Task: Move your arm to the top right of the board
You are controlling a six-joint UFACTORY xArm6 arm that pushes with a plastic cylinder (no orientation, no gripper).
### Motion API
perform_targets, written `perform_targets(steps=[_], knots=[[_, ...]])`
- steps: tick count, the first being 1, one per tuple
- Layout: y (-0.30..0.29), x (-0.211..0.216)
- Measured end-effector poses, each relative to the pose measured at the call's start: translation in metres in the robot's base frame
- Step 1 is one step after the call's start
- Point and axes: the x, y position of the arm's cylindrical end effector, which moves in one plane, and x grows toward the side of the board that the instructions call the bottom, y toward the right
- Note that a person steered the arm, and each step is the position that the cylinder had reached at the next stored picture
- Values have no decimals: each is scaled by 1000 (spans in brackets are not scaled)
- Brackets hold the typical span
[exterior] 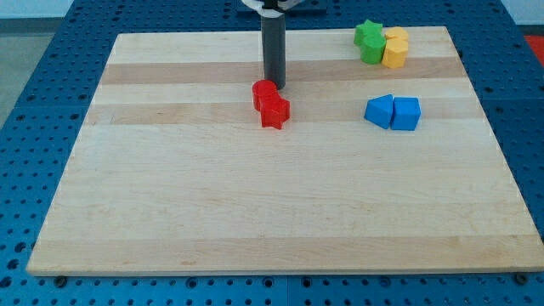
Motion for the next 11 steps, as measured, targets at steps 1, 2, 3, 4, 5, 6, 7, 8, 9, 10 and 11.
perform_targets(steps=[1, 2, 3, 4, 5, 6, 7, 8, 9, 10, 11], knots=[[0, 3], [0, 3], [38, 3], [64, 3], [96, -1], [135, -1], [171, 0], [224, 0], [289, -12], [320, -64], [321, -112]])
